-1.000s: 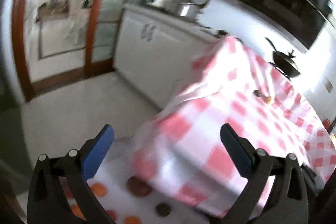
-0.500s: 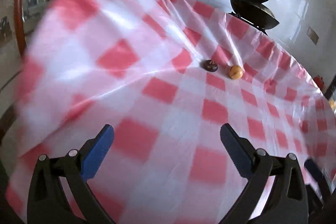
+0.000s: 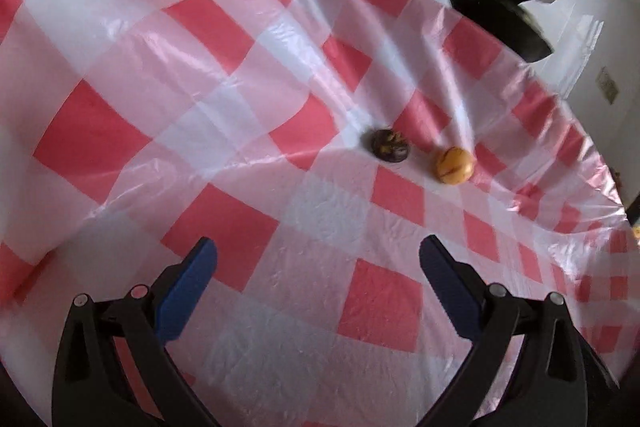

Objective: Organize fruits
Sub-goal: 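Move both open tools back toward the yellow fruit and small dark fruit, then grasp the yellow round fruit with the right tool, then grasp the small dark brown fruit with the left tool while the right tool holds the yellow fruit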

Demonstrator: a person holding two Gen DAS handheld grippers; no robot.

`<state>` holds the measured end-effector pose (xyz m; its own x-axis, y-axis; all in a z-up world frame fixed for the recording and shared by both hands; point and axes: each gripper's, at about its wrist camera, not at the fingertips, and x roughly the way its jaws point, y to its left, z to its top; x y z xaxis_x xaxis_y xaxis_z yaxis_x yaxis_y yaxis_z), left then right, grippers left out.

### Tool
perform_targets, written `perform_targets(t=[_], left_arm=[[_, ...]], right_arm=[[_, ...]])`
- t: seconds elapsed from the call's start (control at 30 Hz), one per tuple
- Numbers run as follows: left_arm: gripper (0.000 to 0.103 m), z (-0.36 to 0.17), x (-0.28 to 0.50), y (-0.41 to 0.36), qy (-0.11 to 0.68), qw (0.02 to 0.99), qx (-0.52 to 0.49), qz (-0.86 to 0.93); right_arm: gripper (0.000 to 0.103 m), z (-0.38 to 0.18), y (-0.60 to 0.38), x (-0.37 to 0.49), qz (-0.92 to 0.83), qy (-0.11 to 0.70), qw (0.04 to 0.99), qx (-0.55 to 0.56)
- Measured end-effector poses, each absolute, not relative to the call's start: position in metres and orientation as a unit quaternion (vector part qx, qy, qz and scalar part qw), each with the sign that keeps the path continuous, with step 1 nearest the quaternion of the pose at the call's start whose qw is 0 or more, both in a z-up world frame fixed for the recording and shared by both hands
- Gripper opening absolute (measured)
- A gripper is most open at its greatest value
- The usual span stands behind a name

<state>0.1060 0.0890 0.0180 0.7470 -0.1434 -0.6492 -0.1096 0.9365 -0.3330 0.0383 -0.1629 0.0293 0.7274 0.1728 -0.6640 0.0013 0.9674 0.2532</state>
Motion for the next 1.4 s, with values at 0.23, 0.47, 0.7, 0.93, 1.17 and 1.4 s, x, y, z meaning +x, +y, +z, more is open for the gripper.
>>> perform_targets(t=[0.23,0.47,0.7,0.93,1.17,1.4], left_arm=[[0.101,0.016,0.106,0.091,0.359,0.914,-0.187,-0.015],[0.101,0.014,0.106,0.091,0.362,0.913,-0.187,-0.017],[0.101,0.014,0.107,0.091,0.362,0.913,-0.186,-0.021],[0.101,0.013,0.106,0.09,0.363,0.913,-0.186,-0.023],[0.101,0.013,0.106,0.091,0.363,0.912,-0.189,-0.022],[0.101,0.014,0.105,0.09,0.363,0.912,-0.188,-0.026]], right_arm=[[0.087,0.021,-0.155,0.101,0.058,0.375,0.916,0.132],[0.087,0.02,-0.127,0.16,0.062,0.383,0.916,0.102],[0.084,0.015,-0.103,0.22,0.032,0.404,0.91,0.087],[0.046,0.01,-0.092,0.245,0.021,0.427,0.902,0.061],[0.045,0.023,-0.125,0.157,0.069,0.389,0.911,0.119],[0.045,0.024,-0.181,0.097,0.045,0.351,0.915,0.195]])
